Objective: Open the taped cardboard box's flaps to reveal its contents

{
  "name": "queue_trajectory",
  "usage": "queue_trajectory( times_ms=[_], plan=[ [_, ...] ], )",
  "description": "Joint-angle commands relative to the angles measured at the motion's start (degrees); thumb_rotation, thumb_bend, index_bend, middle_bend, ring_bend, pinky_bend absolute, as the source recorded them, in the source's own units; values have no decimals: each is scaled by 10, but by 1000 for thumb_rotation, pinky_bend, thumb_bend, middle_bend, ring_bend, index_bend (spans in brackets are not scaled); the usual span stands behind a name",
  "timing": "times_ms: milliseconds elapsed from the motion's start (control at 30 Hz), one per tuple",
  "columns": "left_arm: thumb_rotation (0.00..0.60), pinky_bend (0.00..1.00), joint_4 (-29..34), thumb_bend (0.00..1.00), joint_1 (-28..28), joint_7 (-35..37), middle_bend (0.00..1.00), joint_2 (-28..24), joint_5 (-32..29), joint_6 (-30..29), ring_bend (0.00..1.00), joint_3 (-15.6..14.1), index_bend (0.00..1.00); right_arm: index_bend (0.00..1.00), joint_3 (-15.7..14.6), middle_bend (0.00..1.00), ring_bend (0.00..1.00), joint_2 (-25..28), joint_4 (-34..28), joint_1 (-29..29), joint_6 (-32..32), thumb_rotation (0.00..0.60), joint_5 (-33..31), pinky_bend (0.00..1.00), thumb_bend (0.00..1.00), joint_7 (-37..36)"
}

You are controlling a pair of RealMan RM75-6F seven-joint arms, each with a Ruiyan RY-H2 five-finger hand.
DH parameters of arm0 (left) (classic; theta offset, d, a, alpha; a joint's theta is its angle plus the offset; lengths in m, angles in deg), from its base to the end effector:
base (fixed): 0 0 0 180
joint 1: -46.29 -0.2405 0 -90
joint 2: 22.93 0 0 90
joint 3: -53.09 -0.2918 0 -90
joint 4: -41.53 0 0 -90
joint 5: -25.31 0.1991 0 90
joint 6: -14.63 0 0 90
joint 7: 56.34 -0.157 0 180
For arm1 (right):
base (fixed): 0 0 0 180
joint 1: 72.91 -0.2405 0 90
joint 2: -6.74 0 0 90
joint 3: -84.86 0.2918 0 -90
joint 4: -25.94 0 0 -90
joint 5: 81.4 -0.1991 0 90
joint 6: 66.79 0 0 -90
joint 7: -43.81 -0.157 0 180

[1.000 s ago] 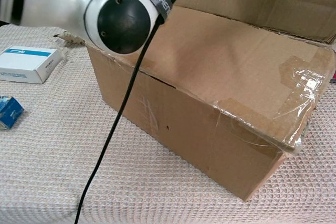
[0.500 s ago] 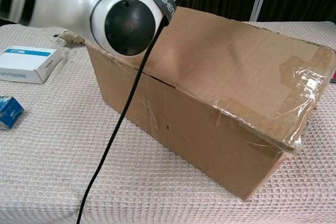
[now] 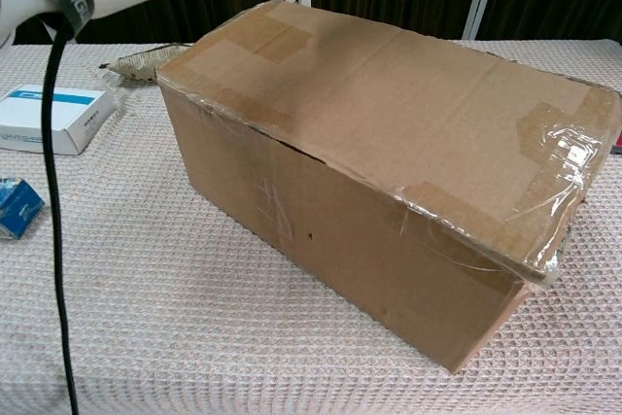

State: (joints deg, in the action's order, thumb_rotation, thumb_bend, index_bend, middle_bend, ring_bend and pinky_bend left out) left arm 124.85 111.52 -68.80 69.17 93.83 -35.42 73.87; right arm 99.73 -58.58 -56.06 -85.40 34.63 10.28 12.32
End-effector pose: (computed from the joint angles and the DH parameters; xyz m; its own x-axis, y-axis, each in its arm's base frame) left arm 0.0379 0.4158 -0.0069 0.3319 0.1265 0.9348 0.6766 -0.7225 -0.1425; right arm -0.2839 -0.2591 0.2594 -0.1029 0.3659 0.9249 -0.9007 -0.4288 0.0694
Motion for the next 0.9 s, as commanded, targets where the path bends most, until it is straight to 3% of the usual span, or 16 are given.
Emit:
queue_trajectory(
  times_ms=[33, 433, 900],
  plan=[
    [0, 166, -27, 0, -2, 16, 360, 6, 20, 15, 69, -25, 122, 0, -1, 0, 0, -1, 1, 1, -1, 600, -1, 0, 324, 0],
    [0, 166, -72, 0, 11, 28, 428, 22, 39, 30, 69, -44, 121, 0, 1, 0, 0, -1, 18, 4, -4, 600, -14, 0, 321, -21],
    [0, 166, -10, 0, -11, -14, 522, -42, 7, 29, 70, -57, 120, 0, -1, 0, 0, -3, 10, -2, -7, 600, -6, 0, 319, -10]
  ],
)
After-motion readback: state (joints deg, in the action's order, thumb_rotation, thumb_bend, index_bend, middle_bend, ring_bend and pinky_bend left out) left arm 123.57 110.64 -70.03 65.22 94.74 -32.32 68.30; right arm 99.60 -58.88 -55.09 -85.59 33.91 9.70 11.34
